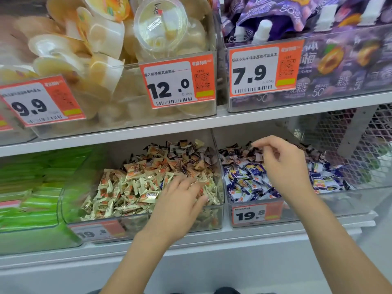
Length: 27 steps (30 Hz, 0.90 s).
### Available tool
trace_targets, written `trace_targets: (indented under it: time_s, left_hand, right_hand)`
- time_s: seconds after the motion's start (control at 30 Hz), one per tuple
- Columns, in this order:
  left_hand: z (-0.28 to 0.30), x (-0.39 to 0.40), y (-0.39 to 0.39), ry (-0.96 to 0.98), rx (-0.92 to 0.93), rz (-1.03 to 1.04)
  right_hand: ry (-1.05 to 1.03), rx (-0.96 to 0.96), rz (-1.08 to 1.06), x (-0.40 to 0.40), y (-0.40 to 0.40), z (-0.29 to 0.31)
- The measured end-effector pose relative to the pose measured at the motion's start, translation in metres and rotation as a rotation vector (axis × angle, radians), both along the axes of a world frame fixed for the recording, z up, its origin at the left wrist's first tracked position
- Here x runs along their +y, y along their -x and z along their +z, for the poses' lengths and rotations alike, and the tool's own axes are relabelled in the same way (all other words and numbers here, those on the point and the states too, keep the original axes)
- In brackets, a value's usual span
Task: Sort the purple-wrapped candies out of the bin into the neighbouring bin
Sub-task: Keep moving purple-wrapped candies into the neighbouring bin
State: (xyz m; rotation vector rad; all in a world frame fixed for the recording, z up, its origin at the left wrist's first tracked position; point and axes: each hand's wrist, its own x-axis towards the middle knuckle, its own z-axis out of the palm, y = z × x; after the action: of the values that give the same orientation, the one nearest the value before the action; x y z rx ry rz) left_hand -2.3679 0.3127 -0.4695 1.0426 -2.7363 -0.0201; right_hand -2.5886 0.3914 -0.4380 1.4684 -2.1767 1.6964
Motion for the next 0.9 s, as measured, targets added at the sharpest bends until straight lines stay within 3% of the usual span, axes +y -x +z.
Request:
trace_targets:
  time_s: [0.17, 0.3, 0.4, 0.5, 0.67, 0.77, 0.9]
  left_hand:
    - [0.005, -0.008, -0.024, -0.078, 0.12, -0.069]
    - [0.014, -0.028, -0.052, -0.098, 0.188, -0.027]
    - [0.016, -0.035, -0.074, -0.12, 0.238, 0.023]
    - [0.017, -0.037, -0.092, -0.195, 0.307, 0.047]
    - [0.017, -0.041, -0.109, -0.241, 0.311, -0.02]
    - [0.016, -0.042, -0.111, -0.237, 0.295, -0.065]
    - [0.014, -0.044, -0.111, -0.254, 0.292, -0.078]
  right_hand:
    - [0.044, 0.146, 0.275, -0.025, -0.068, 0.016]
    - [-0.253, 0.233, 0.295, -0.069, -0.096, 0.005]
    - [-0.394, 0.196, 0.285, -0.122, -0.1, 0.003]
    - [-0.626, 0.309, 0.249, -0.177, -0.096, -0.001]
    - [-0.638, 0.504, 0.428, -0.231, -0.087, -0.02]
    - [-0.683, 0.594, 0.4, -0.25, -0.09, -0.038]
    - [-0.692, 0.562, 0.355, -0.258, -0.087, -0.052]
